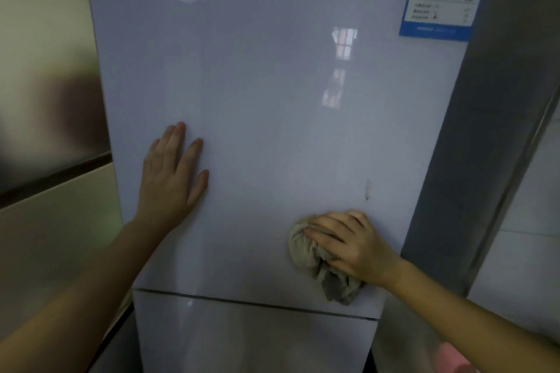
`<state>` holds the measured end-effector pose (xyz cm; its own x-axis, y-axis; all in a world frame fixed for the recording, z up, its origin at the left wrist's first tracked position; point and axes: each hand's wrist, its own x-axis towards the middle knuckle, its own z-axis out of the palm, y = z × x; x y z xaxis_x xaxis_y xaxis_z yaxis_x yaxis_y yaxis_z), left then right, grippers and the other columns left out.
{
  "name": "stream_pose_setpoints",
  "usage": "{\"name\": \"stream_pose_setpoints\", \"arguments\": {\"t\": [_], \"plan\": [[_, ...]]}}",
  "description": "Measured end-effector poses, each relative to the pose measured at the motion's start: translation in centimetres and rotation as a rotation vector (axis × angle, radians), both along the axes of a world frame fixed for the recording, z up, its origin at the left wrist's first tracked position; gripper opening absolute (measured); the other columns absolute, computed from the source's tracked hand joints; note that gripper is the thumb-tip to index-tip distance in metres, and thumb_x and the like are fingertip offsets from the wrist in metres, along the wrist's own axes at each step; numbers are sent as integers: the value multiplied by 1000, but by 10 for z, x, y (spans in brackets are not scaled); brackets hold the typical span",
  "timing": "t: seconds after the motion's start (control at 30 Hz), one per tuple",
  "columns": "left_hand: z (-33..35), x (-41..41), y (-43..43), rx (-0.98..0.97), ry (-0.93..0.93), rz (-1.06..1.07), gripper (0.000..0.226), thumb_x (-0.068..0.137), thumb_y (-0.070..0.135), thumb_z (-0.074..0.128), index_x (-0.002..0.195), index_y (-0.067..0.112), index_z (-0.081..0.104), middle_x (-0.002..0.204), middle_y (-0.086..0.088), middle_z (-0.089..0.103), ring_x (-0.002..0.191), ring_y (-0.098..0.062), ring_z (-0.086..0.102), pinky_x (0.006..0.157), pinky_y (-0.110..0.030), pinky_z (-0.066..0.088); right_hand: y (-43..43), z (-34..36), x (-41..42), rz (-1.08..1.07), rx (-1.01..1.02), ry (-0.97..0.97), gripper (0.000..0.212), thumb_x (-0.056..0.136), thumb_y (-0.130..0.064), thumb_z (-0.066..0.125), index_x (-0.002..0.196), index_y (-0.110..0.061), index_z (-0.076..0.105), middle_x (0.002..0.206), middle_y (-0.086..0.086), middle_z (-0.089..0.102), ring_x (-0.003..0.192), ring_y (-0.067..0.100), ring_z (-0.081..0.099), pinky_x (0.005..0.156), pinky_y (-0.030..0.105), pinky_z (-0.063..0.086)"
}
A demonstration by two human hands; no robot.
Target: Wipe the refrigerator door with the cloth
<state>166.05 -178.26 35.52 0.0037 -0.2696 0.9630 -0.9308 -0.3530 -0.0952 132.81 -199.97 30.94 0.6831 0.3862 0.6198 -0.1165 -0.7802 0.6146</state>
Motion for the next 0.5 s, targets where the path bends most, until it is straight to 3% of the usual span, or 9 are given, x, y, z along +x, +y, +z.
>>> {"name": "stream_pose_setpoints", "arguments": {"t": [0.17,0.27,0.5], "plan": [[-3,-3,-2,-6,20,14,54,101,36,47,146,6,46,161,-24,32,149,-42,32,119,-58,30,-4,62,-13,-71,139,-265,53,90,-34,68,139,-16,62,141,8,61,121,31,56,97,44,40],[-4,-6,-1,-5,35,23,55,101,36,47,148,6,44,161,-24,31,150,-41,31,120,-56,30,-5,68,-17,-82,188,-323,56,87,-31,72,139,-14,62,141,10,61,122,33,55,97,46,41],[-4,-15,5,20,100,37,57,101,39,47,150,9,41,163,-22,29,150,-40,30,118,-51,30,-3,-18,-8,-7,-34,73,48,91,-27,67,138,-20,63,140,5,61,118,28,57,96,43,40]]}}
